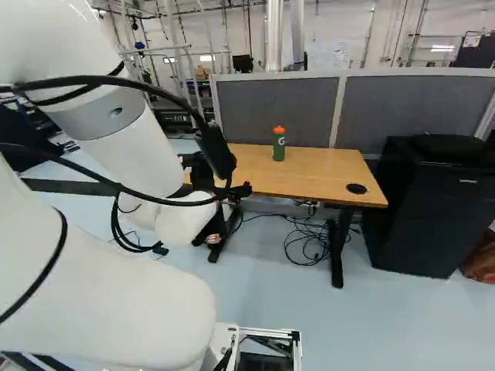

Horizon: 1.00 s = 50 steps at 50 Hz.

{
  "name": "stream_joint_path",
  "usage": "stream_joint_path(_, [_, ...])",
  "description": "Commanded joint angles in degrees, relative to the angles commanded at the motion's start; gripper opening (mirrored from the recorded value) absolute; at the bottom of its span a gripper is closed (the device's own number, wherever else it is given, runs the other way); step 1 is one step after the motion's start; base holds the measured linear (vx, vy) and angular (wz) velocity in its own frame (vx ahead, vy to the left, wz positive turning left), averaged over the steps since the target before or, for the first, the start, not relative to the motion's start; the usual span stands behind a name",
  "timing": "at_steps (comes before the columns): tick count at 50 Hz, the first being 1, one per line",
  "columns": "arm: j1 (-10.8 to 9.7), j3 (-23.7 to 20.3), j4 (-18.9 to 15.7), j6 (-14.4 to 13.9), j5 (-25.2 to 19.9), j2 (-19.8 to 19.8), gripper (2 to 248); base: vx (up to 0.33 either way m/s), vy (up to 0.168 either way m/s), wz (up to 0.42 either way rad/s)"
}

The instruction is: Pick up the green bottle from the table

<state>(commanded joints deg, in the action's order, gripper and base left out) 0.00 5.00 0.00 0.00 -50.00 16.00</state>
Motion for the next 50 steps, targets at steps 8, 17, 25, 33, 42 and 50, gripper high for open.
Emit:
stream_joint_path(8, [0.0,0.0,0.0,0.0,0.0,0.0,247,0.084,-0.106,-0.336])
stream_joint_path(17, [0.0,0.0,0.0,0.0,0.0,0.0,247,0.118,-0.073,-0.158])
stream_joint_path(25, [0.0,0.0,0.0,0.0,0.0,0.0,247,0.137,-0.061,-0.04])
stream_joint_path(33, [0.0,0.0,0.0,0.0,0.0,0.0,247,0.153,-0.063,-0.022])
stream_joint_path(42, [0.0,0.0,0.0,0.0,0.0,0.0,247,0.165,-0.059,-0.024])
stream_joint_path(50, [0.0,0.0,0.0,0.0,0.0,0.0,247,0.175,-0.045,-0.018])
